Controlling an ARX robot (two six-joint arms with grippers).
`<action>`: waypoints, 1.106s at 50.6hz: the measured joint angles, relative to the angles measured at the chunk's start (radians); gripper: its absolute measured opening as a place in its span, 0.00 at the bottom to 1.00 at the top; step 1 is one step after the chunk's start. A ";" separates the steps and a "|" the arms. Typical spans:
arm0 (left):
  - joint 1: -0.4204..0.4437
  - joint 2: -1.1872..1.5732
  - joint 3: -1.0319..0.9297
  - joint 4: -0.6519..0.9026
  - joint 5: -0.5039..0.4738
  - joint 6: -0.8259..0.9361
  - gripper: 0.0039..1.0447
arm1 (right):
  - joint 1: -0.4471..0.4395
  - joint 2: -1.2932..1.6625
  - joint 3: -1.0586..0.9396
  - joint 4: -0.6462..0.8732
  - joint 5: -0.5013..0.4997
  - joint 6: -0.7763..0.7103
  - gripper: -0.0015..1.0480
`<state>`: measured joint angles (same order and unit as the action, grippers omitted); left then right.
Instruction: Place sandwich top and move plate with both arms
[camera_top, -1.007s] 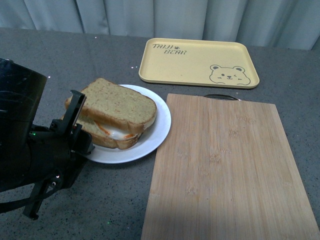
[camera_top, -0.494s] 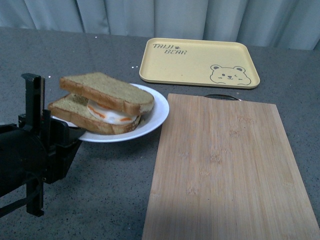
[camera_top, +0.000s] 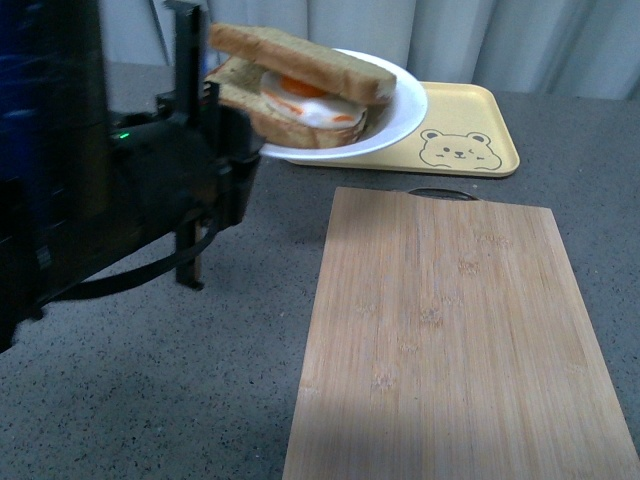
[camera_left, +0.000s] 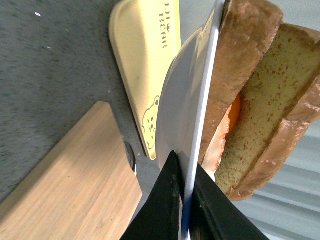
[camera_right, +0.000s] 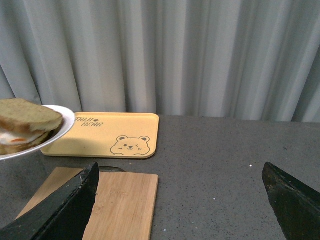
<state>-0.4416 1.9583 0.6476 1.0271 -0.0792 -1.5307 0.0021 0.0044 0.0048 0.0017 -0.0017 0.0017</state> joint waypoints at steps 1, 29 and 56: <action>-0.011 0.019 0.043 -0.026 -0.011 0.001 0.03 | 0.000 0.000 0.000 0.000 0.000 0.000 0.91; -0.095 0.487 0.898 -0.521 -0.110 -0.023 0.03 | 0.000 0.000 0.000 0.000 0.000 0.000 0.91; -0.094 0.467 0.959 -0.689 -0.108 0.082 0.64 | 0.000 0.000 0.000 0.000 0.000 0.000 0.91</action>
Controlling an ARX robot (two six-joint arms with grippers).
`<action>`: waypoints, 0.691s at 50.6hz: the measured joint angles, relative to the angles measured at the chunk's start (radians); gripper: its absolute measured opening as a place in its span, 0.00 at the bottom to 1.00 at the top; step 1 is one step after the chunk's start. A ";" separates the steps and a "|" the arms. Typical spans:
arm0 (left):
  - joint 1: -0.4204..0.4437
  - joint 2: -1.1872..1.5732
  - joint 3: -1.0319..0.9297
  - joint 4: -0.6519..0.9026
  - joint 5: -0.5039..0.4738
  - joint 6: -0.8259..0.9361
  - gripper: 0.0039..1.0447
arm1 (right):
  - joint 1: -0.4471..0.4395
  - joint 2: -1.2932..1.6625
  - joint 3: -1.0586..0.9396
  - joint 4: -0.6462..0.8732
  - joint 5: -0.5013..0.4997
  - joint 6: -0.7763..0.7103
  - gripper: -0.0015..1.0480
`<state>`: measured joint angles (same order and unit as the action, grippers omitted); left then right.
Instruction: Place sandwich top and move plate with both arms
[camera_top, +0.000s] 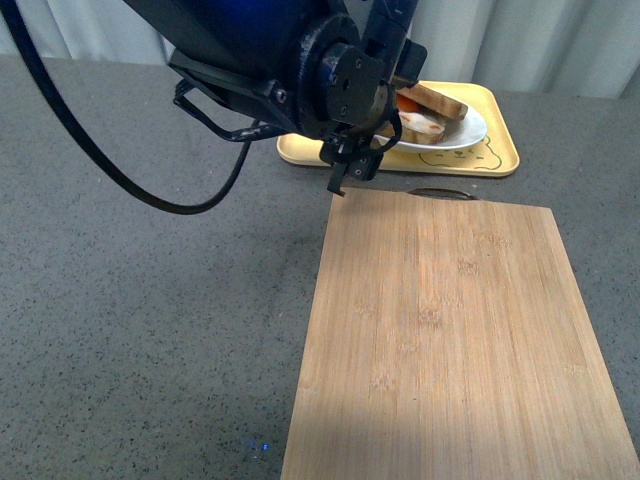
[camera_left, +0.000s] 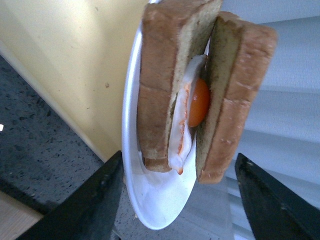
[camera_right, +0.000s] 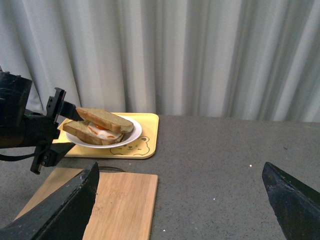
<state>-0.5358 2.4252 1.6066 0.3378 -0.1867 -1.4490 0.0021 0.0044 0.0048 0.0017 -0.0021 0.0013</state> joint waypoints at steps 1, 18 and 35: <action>0.000 -0.018 -0.019 -0.004 -0.011 0.023 0.69 | 0.000 0.000 0.000 0.000 0.000 0.000 0.91; 0.060 -0.282 -0.568 0.678 -0.253 0.990 0.63 | 0.000 0.000 0.000 0.000 0.000 0.000 0.91; 0.245 -0.674 -1.139 0.926 -0.102 1.414 0.05 | 0.000 0.000 0.000 0.000 0.000 0.000 0.91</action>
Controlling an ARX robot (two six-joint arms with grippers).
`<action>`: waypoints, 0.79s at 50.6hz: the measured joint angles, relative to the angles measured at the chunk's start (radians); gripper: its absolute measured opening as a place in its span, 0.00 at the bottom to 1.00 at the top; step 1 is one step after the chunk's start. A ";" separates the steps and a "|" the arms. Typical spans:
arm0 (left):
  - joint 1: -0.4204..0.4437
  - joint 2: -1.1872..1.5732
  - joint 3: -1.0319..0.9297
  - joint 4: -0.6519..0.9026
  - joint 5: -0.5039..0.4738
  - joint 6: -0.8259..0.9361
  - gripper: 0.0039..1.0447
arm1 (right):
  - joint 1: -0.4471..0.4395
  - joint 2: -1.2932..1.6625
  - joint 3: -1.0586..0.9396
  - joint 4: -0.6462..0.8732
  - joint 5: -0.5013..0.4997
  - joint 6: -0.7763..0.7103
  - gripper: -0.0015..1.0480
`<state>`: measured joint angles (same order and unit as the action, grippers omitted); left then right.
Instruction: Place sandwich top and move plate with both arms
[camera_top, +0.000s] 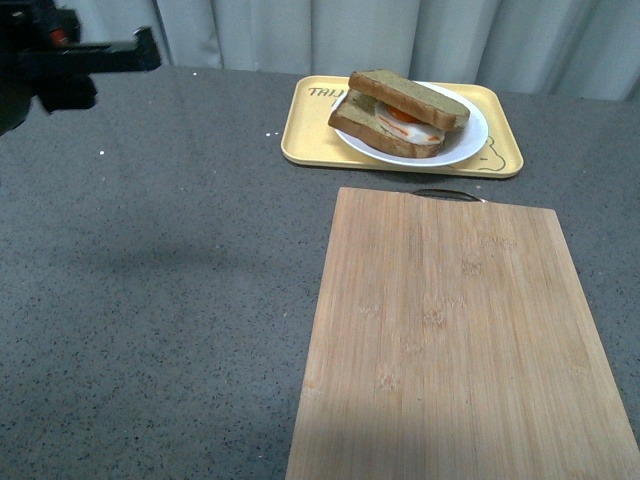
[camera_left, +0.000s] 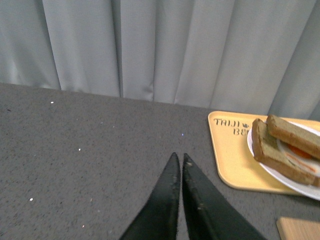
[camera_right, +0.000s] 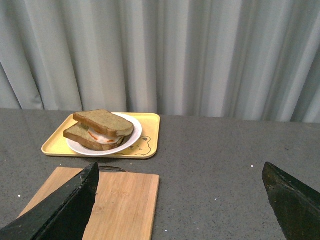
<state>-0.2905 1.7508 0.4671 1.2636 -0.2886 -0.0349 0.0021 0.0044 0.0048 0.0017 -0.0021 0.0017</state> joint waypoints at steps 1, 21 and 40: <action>0.007 -0.017 -0.020 0.000 0.009 0.002 0.03 | 0.000 0.000 0.000 0.000 0.000 0.000 0.91; 0.126 -0.392 -0.257 -0.126 0.121 0.018 0.03 | 0.000 0.000 0.000 0.000 0.000 0.000 0.91; 0.198 -0.690 -0.391 -0.295 0.197 0.024 0.03 | 0.000 0.000 0.000 0.000 0.000 0.000 0.91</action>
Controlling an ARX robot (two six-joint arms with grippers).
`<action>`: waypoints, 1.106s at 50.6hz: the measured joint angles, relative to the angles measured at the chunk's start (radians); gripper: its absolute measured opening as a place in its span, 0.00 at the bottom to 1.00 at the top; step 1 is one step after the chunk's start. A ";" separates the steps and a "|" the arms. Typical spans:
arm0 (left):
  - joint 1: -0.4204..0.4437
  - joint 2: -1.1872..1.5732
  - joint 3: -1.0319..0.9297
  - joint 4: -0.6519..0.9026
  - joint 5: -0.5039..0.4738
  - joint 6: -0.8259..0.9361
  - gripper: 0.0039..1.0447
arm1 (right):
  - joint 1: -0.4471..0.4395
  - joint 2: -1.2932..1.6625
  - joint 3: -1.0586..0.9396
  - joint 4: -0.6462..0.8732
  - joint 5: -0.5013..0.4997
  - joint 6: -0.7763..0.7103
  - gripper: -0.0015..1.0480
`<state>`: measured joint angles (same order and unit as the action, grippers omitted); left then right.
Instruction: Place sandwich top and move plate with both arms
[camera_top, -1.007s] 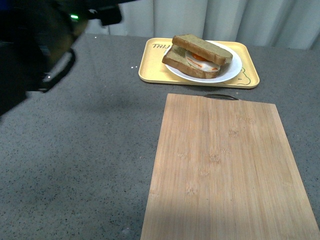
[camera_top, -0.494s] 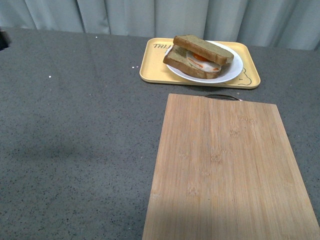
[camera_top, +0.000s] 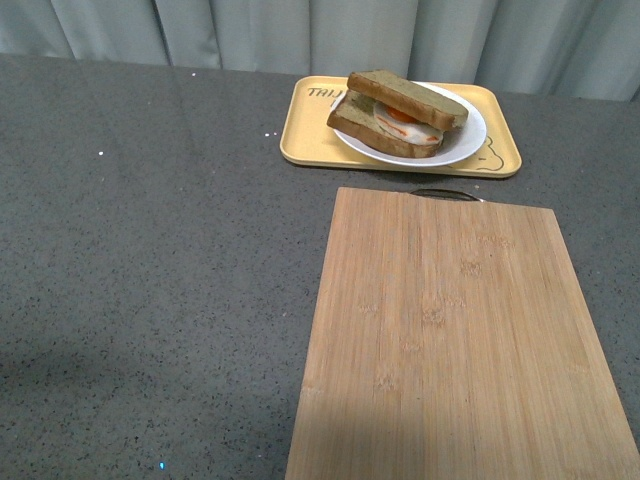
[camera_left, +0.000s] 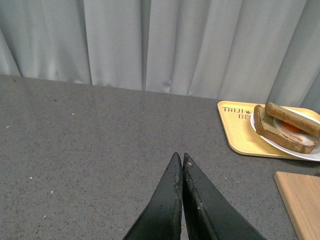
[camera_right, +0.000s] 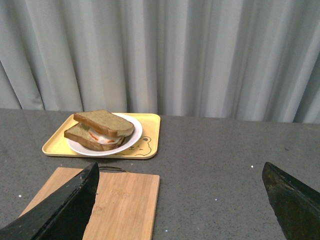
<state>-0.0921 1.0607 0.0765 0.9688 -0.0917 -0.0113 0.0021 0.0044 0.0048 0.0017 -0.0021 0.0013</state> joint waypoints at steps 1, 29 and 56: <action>0.003 -0.017 -0.005 -0.012 0.003 0.000 0.03 | 0.000 0.000 0.000 0.000 0.000 0.000 0.91; 0.089 -0.483 -0.058 -0.401 0.090 0.003 0.03 | 0.000 0.000 0.000 0.000 0.000 0.000 0.91; 0.089 -0.753 -0.058 -0.658 0.090 0.003 0.03 | 0.000 0.000 0.000 0.000 0.000 0.000 0.91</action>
<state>-0.0029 0.3077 0.0185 0.3111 -0.0021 -0.0082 0.0021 0.0044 0.0048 0.0017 -0.0017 0.0017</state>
